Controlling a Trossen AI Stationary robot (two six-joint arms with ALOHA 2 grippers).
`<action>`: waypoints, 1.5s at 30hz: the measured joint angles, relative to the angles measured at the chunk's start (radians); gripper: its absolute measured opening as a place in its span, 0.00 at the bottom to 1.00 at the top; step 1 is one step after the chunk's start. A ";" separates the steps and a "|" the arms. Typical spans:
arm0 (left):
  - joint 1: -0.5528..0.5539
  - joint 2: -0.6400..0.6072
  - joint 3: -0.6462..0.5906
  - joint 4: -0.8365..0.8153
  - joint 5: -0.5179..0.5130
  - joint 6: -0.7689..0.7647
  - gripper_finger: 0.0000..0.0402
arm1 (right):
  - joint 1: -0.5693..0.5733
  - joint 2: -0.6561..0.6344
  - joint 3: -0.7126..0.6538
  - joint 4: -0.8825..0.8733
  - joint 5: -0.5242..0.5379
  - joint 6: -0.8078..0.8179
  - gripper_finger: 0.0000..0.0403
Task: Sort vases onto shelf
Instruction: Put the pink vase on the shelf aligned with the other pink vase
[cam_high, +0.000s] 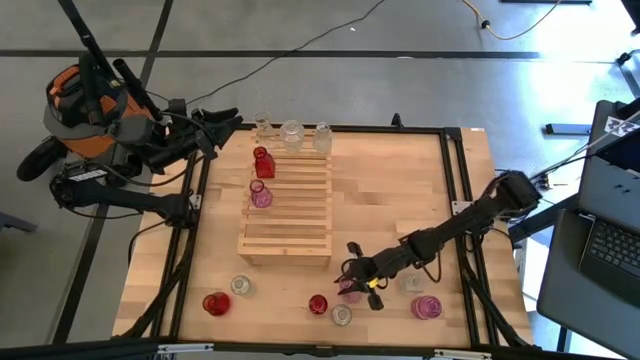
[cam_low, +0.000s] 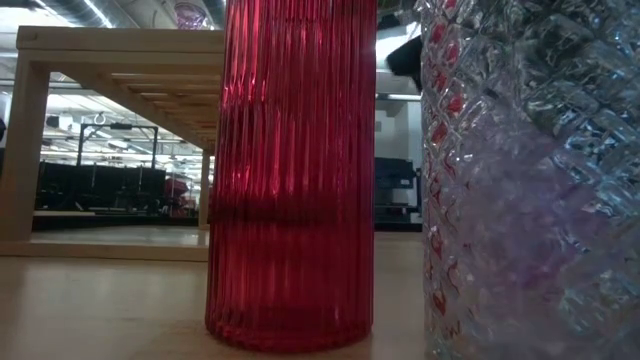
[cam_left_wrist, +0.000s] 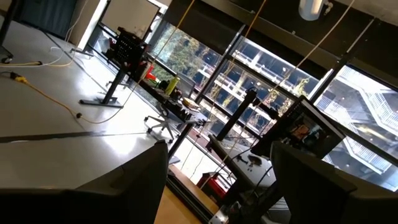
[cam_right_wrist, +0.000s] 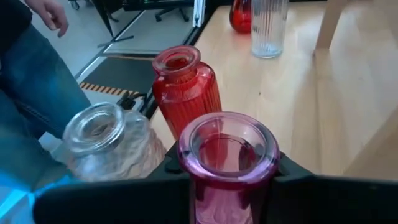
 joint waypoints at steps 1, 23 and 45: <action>0.000 0.000 0.000 0.000 0.000 0.000 0.68 | 0.000 -0.023 0.000 -0.026 0.000 -0.001 0.13; 0.000 0.000 0.000 0.000 0.000 0.000 0.68 | -0.320 -0.375 0.100 0.060 0.027 -0.346 0.13; 0.000 0.000 0.000 0.000 0.000 0.000 0.68 | -0.518 0.162 0.880 -0.565 -0.288 -0.476 0.14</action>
